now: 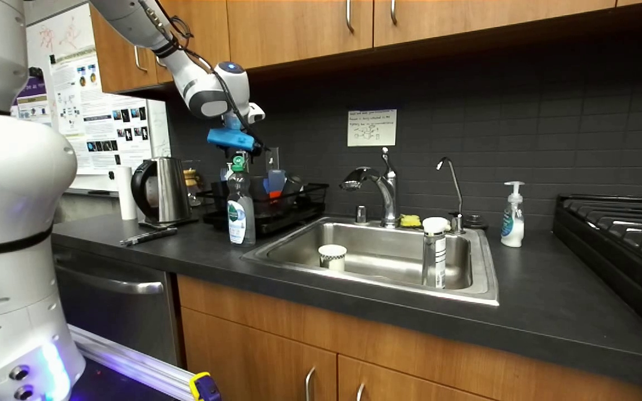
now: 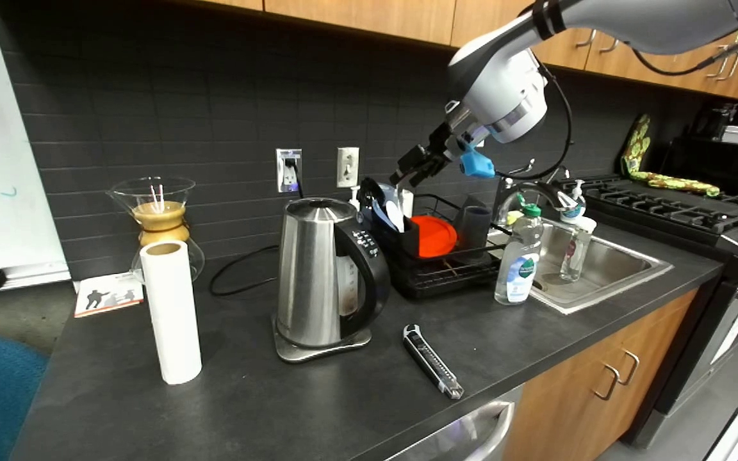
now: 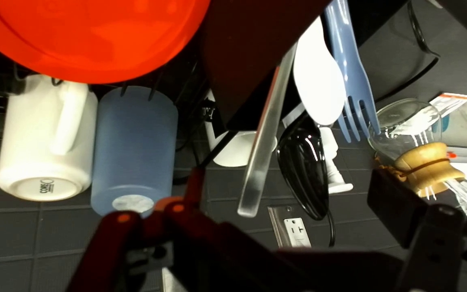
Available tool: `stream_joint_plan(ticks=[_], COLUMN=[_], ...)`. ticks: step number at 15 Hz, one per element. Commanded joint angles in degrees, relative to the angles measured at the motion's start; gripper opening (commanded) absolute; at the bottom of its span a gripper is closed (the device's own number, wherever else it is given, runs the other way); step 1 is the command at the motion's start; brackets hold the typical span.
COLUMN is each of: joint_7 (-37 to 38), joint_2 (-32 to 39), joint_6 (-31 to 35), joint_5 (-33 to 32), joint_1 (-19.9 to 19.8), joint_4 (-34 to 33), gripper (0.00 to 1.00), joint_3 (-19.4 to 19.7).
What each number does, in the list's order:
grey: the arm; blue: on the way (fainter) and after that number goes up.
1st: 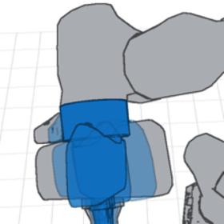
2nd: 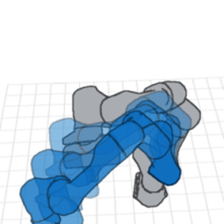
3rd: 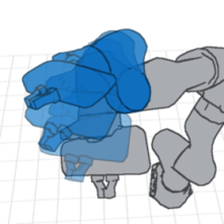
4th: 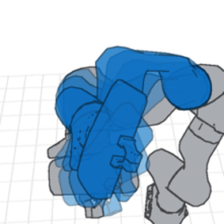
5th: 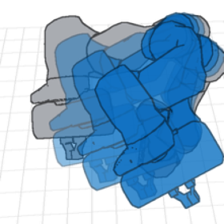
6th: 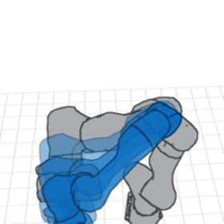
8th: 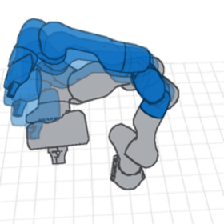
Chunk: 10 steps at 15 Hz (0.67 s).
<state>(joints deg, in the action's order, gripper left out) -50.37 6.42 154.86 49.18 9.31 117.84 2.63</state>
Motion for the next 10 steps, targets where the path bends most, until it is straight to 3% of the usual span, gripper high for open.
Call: stream_joint_plan(ticks=[1,10], joint_7=[-1.48,-1.31], joint_2=[1.83,4.63], joint_6=[-1.17,-2.79], joint_5=[0.96,0.64], joint_1=[-0.14,-0.15], joint_4=[-2.57,-6.16], gripper=[1.0,1.0], joint_3=[-0.33,-1.01])
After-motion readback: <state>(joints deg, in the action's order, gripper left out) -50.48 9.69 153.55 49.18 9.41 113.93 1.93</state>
